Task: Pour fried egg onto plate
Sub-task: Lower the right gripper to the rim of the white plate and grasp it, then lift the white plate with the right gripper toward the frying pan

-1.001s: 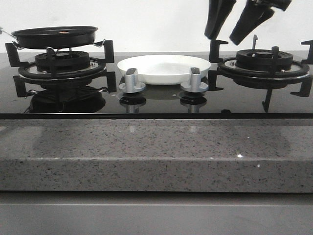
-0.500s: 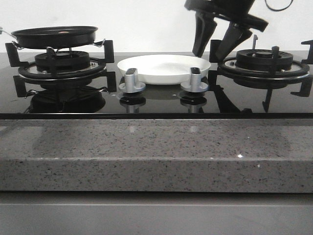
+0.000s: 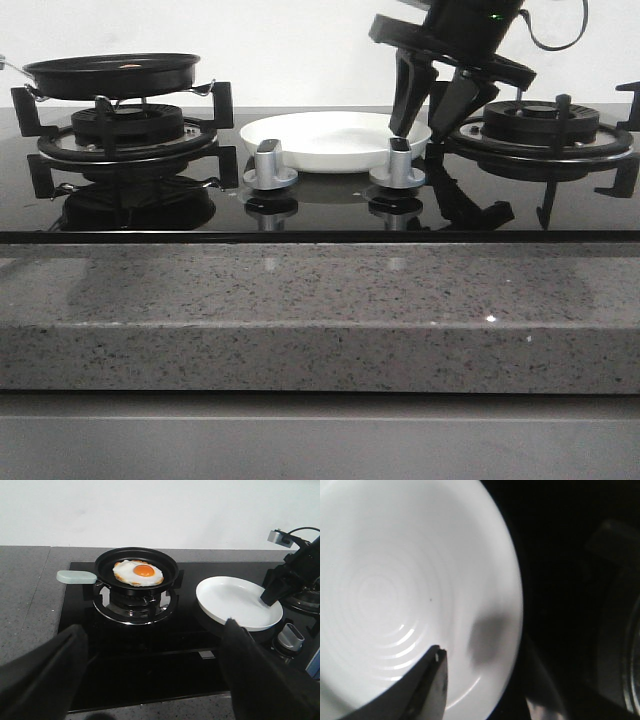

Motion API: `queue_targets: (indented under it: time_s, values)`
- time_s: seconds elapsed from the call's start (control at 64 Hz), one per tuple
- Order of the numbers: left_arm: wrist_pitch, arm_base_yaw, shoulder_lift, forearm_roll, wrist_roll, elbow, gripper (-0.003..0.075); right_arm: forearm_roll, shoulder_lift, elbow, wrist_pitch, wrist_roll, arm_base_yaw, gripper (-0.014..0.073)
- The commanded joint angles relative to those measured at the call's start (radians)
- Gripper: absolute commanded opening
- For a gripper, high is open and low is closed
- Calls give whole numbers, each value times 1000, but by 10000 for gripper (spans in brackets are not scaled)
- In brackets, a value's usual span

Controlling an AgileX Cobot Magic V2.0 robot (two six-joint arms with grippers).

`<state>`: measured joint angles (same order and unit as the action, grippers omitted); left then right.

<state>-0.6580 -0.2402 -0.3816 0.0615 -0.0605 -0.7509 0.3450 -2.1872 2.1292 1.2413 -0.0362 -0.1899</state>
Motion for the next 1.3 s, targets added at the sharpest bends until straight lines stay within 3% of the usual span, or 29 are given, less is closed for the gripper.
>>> queue_targets:
  time_s: [0.0, 0.266, 0.547, 0.672, 0.969, 1.282]
  values:
    - [86, -7, -17, 9, -1, -35, 545, 31, 58, 35, 71, -1, 9, 318]
    - [86, -7, -17, 9, -1, -35, 545, 32, 34, 40, 82, -1, 9, 309]
    - [86, -7, -17, 9, -1, -35, 545, 33, 37, 75, 45, -1, 9, 41]
    - [86, -7, -17, 9, -1, -35, 545, 33, 39, 123, 50, 4, 9, -19]
    - [86, -7, -17, 9, -1, -35, 545, 36, 72, 244, 91, 58, 9, -54]
    - [86, -7, -17, 9, -1, -35, 545, 39, 248, 118, 87, 47, 1, -54]
